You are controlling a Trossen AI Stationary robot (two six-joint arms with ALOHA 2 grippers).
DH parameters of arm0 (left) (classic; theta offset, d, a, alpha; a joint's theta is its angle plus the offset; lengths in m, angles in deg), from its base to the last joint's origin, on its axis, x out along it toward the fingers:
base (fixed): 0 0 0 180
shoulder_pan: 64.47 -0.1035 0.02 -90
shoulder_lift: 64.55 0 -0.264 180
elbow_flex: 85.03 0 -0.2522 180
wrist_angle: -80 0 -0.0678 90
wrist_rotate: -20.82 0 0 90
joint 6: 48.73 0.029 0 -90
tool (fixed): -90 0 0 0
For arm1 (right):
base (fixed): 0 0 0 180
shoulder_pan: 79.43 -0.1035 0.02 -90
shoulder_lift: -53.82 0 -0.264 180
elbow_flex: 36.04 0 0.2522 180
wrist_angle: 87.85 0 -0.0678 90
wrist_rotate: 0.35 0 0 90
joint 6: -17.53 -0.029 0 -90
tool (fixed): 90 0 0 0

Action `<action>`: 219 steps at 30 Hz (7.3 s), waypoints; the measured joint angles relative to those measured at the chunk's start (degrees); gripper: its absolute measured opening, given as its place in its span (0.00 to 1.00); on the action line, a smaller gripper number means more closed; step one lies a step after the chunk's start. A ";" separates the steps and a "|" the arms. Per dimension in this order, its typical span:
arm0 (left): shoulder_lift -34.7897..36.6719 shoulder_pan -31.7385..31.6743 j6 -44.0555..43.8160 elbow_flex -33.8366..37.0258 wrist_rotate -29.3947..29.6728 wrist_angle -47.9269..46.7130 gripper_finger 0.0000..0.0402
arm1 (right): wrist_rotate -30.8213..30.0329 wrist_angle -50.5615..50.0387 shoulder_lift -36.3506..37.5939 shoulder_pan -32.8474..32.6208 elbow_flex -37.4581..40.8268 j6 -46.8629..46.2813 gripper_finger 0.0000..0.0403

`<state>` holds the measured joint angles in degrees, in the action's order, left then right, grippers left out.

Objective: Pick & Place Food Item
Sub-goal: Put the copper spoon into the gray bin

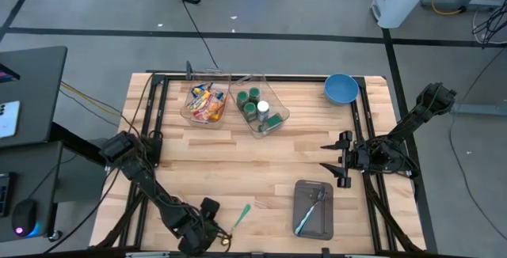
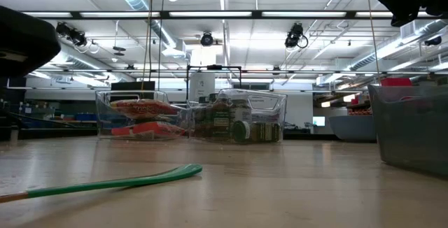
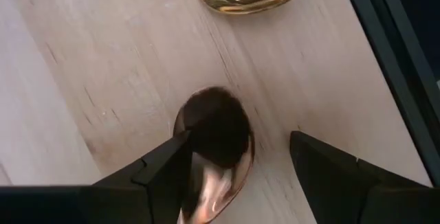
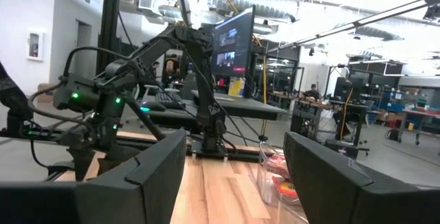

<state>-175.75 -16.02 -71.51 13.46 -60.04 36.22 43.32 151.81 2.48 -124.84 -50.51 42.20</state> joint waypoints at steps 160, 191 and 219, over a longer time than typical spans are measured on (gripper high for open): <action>14.19 -37.86 29.59 28.48 -18.35 92.98 0.39 | 42.92 -62.23 -1.26 8.39 -26.30 -31.01 0.01; 14.19 -37.43 29.37 28.46 -12.19 85.63 0.39 | 49.87 -65.41 -27.56 4.46 -31.71 -42.22 0.01; 14.15 -36.34 28.29 28.46 -9.10 79.92 0.39 | 46.12 -64.74 -29.47 4.30 -31.45 -43.30 0.43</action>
<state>-161.61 -52.36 -43.22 41.92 -69.15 116.14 89.43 87.07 -26.99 -120.53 -81.96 -1.10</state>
